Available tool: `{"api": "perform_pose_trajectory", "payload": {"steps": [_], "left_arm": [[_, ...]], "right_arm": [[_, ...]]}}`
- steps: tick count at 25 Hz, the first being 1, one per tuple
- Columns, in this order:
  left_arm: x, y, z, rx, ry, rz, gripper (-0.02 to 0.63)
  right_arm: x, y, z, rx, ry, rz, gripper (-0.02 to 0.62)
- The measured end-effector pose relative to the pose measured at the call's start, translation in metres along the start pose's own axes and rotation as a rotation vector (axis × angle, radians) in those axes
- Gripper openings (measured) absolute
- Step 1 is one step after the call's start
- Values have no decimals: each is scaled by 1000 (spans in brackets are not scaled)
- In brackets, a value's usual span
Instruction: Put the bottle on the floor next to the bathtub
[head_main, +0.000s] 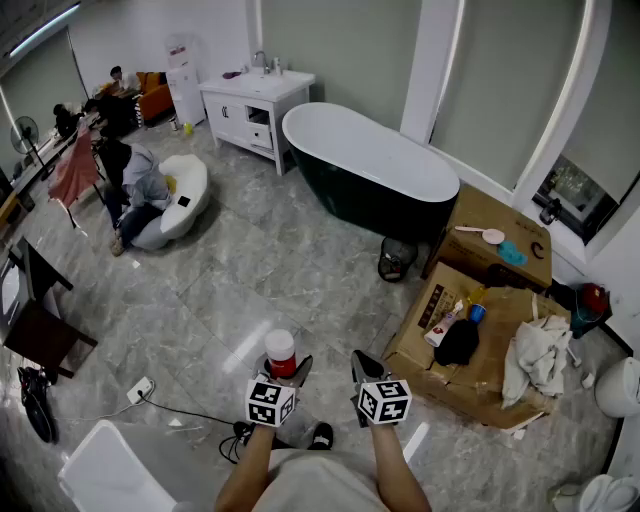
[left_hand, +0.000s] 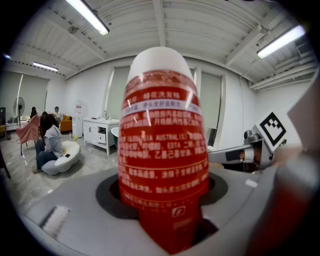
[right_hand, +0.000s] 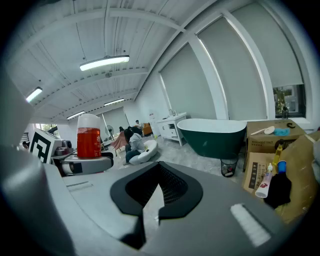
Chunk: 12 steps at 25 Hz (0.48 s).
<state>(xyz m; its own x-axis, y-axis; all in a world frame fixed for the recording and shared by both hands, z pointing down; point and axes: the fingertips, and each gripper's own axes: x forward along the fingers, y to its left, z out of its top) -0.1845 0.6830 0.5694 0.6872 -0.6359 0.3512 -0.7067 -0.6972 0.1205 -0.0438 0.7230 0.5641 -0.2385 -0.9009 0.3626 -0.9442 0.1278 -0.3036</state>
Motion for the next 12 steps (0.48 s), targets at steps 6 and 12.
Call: {"api": "perform_pose_trajectory", "payload": {"steps": [6, 12], "left_arm": [[3, -3, 5, 0, -21, -17, 328], [-8, 8, 3, -9, -26, 19, 328]], "right_arm": [[-3, -6, 2, -5, -11, -1, 2], [-5, -20, 0, 42, -43, -28, 2]]}}
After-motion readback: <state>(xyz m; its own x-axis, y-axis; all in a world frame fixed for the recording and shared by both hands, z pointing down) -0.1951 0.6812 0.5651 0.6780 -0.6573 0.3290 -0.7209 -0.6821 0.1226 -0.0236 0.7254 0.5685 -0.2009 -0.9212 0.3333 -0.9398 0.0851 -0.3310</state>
